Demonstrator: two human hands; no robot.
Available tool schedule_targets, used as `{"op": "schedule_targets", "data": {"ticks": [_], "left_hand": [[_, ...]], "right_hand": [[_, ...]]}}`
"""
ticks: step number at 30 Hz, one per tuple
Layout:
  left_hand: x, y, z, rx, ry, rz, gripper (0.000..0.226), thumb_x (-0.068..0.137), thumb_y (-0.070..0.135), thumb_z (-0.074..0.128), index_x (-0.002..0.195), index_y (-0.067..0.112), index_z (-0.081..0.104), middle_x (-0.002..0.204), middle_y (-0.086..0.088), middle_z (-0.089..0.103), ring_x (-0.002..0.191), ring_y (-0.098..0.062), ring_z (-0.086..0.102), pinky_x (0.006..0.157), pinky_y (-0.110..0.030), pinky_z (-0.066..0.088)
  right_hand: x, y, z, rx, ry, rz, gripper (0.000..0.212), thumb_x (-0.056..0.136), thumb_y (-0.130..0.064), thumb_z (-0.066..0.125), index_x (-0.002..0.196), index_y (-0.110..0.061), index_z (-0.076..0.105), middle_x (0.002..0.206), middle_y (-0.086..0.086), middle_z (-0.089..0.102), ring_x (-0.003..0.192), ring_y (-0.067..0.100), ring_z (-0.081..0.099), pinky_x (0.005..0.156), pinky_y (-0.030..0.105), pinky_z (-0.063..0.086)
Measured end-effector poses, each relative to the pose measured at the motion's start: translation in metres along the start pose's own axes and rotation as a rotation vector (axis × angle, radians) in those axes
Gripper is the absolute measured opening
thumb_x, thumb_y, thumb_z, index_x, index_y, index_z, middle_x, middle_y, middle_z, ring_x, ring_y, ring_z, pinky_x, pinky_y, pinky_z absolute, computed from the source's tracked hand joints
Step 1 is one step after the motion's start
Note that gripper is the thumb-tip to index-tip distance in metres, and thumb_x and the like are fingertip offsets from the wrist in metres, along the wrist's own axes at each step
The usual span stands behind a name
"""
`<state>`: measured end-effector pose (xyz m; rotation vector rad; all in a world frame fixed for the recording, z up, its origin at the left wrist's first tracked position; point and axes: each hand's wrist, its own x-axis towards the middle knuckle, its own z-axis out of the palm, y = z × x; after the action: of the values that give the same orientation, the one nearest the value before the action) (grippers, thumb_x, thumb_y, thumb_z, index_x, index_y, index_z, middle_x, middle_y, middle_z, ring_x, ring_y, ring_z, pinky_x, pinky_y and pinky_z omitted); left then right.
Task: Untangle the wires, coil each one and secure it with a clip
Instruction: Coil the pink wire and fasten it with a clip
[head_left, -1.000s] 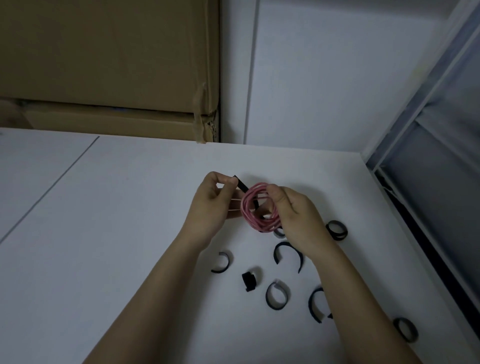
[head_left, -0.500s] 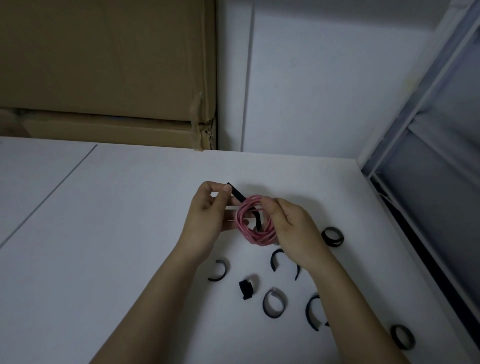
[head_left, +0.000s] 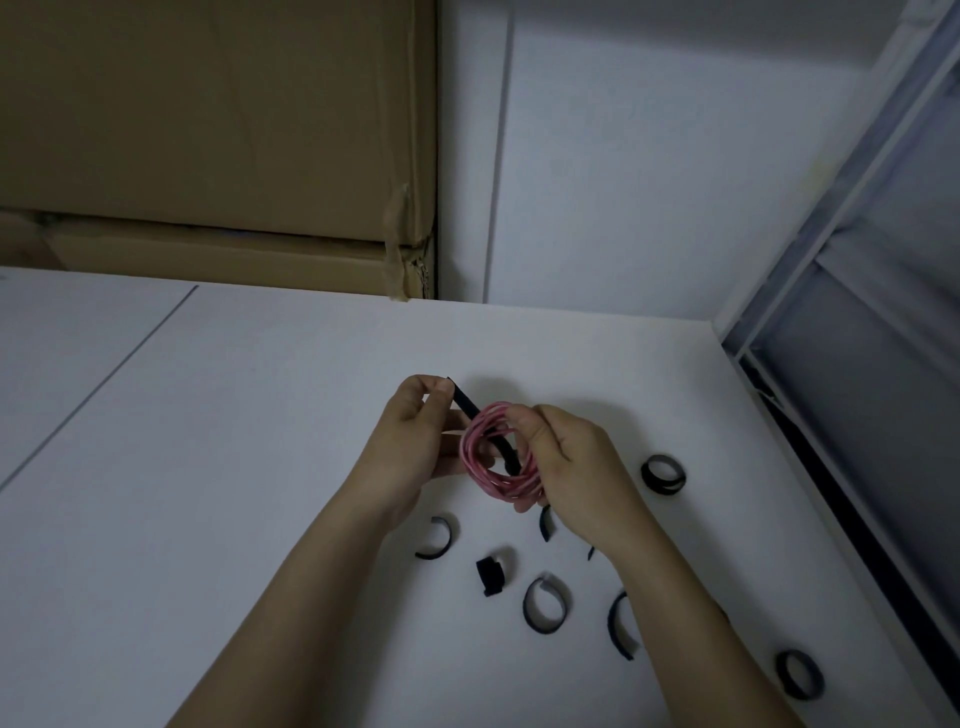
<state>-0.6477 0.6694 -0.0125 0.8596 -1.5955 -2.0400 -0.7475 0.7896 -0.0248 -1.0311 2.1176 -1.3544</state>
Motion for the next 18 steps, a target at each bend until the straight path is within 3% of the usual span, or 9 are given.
{"op": "schedule_targets", "data": {"ticks": [3,6,8,12,14,18], "left_hand": [[-0.001,0.0,-0.003,-0.075,-0.037,-0.033,0.019,0.103,0.023,0.04,0.102,0.006,0.048,0.071,-0.012,0.066,0.055,-0.017,0.065,0.052,-0.023,0.052],[-0.001,0.002,-0.005,-0.2,-0.151,-0.113,0.019,0.095,0.024,0.053,0.099,0.005,0.05,0.08,-0.017,0.07,0.062,-0.017,0.068,0.06,-0.025,0.057],[-0.001,0.003,-0.007,-0.263,-0.221,-0.134,0.03,0.084,0.025,0.06,0.102,0.002,0.054,0.087,-0.018,0.071,0.071,-0.018,0.07,0.066,-0.025,0.058],[0.001,0.001,-0.008,-0.286,-0.243,-0.104,0.054,0.078,0.014,0.064,0.124,-0.012,0.05,0.095,-0.02,0.071,0.079,-0.02,0.071,0.069,-0.024,0.057],[0.002,-0.001,-0.009,-0.252,-0.225,-0.077,0.045,0.082,0.009,0.062,0.122,-0.012,0.053,0.095,-0.02,0.071,0.078,-0.019,0.071,0.069,-0.022,0.056],[0.002,-0.004,-0.01,-0.145,-0.204,-0.03,0.023,0.089,0.004,0.057,0.107,-0.007,0.065,0.093,-0.018,0.072,0.077,-0.018,0.071,0.068,-0.021,0.055]], "right_hand": [[0.0,-0.001,0.002,-0.041,0.011,-0.013,0.041,0.099,-0.04,0.038,0.091,-0.009,0.063,0.062,0.004,0.059,0.049,0.018,0.066,0.054,0.035,0.05],[0.0,0.001,0.003,-0.047,0.034,-0.011,0.039,0.1,-0.039,0.039,0.088,-0.009,0.061,0.068,0.003,0.061,0.049,0.017,0.065,0.062,0.047,0.054],[0.001,0.001,0.002,-0.049,0.046,-0.009,0.038,0.1,-0.039,0.038,0.089,-0.011,0.062,0.071,0.003,0.063,0.05,0.017,0.065,0.063,0.048,0.055],[0.0,0.004,-0.001,-0.092,0.076,-0.028,0.038,0.099,-0.04,0.036,0.094,-0.015,0.064,0.074,0.004,0.065,0.056,0.015,0.065,0.064,0.045,0.055],[0.0,0.007,0.0,-0.131,0.093,-0.106,0.031,0.1,-0.036,0.038,0.098,-0.02,0.065,0.077,-0.002,0.066,0.068,0.012,0.063,0.071,0.041,0.054],[0.002,0.01,0.003,-0.059,0.142,-0.282,0.024,0.099,-0.019,0.048,0.117,-0.023,0.063,0.11,-0.014,0.063,0.102,0.003,0.059,0.086,0.019,0.049]]}}
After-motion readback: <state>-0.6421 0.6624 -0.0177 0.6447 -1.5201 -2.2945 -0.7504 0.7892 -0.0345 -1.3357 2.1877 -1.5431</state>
